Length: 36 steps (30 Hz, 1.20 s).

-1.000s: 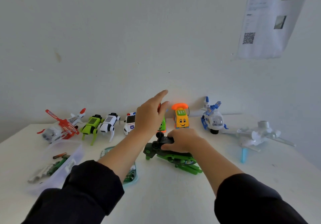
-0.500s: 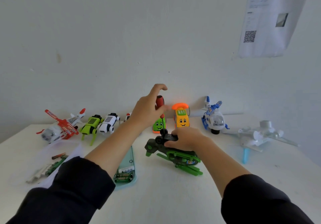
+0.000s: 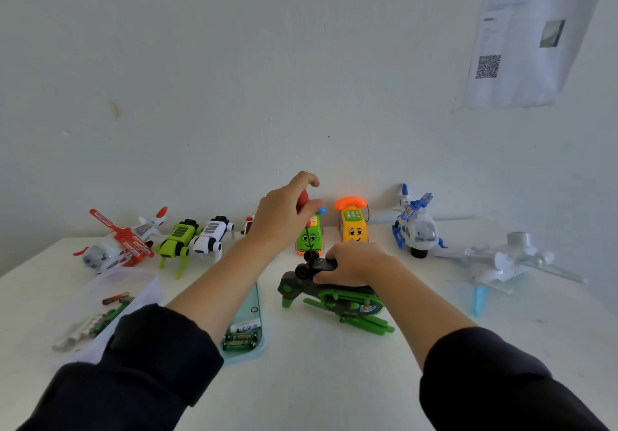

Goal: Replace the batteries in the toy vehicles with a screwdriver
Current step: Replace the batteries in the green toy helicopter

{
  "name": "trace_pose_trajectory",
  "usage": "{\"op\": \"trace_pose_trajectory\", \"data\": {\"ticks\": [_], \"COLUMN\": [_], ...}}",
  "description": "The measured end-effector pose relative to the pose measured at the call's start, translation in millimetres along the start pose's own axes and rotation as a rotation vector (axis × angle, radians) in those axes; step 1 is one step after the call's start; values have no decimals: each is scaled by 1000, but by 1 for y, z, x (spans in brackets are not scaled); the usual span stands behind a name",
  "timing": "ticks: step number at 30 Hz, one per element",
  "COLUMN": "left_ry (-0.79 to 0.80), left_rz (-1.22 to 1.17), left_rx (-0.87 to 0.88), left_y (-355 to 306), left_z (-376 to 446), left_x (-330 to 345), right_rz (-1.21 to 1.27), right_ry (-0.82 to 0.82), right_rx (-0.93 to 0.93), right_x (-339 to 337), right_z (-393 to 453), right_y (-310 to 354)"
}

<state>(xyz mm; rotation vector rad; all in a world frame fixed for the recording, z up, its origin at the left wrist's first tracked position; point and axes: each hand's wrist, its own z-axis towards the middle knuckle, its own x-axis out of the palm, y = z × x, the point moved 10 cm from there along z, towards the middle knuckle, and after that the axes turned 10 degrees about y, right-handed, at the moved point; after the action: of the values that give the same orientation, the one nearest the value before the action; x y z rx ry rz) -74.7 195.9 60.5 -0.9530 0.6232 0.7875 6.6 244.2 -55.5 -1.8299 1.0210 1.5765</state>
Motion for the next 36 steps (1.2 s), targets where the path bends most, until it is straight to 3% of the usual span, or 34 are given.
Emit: {"op": "trace_pose_trajectory", "data": {"ticks": [2,7,12,17,20,25,30,36], "left_ry": [21,263,121,-26,13,145,10,229], "left_rz": [-27,-177,-142,71,116,-345,-11,-211], "left_rx": [-16,-121,-55,-35,-141,-139,-28,-164], "left_y": [1,3,2,0,14,14,3,12], "left_z": [1,11,16,17,20,17,11,20], "left_x": [1,18,9,-5,-3,8,-1,15], "right_rz": [1,5,6,7,10,8,-18,-28], "right_ry": [3,-3,4,-4,-3,-9,-30,-35], "right_rx": [0,1,-5,-1,2,-2,-3,3], "right_x": [0,1,1,0,0,1,-1,-1], "right_z": [0,1,0,0,0,0,-3,-5], "right_y": [0,-1,0,-1,0,0,3,4]}}
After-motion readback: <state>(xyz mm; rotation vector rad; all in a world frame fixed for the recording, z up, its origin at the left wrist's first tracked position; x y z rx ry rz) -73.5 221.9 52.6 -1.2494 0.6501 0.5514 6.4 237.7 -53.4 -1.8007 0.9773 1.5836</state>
